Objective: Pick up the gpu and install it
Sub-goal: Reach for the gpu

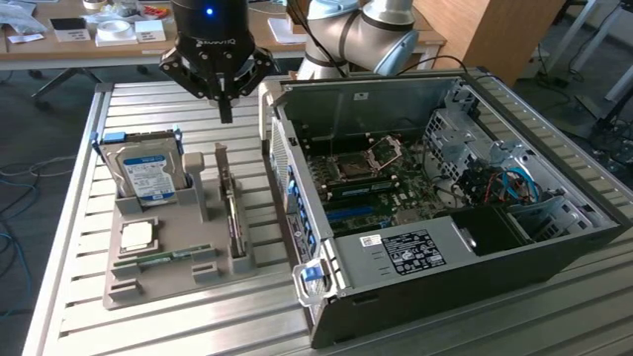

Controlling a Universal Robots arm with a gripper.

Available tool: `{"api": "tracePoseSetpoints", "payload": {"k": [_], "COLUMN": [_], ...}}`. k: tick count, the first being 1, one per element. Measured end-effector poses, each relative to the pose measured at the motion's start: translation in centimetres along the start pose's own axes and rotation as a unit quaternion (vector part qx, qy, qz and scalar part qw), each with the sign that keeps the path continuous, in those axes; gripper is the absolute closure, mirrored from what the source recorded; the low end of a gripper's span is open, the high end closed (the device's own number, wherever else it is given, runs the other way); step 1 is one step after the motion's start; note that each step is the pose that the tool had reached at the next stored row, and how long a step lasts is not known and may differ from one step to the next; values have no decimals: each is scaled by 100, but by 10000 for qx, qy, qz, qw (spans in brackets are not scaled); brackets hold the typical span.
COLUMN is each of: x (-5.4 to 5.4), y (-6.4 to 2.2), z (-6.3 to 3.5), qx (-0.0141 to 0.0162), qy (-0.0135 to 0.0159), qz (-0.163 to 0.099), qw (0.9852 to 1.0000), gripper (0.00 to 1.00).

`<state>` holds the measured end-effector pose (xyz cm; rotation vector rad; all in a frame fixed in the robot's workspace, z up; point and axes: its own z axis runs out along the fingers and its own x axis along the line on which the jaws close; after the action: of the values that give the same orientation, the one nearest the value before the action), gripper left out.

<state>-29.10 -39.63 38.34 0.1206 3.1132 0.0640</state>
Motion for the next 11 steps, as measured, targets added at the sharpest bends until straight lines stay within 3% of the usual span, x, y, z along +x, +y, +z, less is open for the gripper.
{"api": "tracePoseSetpoints", "payload": {"k": [11], "x": [16], "y": [-1], "z": [0], "qx": [0], "qy": [0], "qz": [-1], "qw": [10000], "gripper": [89]}}
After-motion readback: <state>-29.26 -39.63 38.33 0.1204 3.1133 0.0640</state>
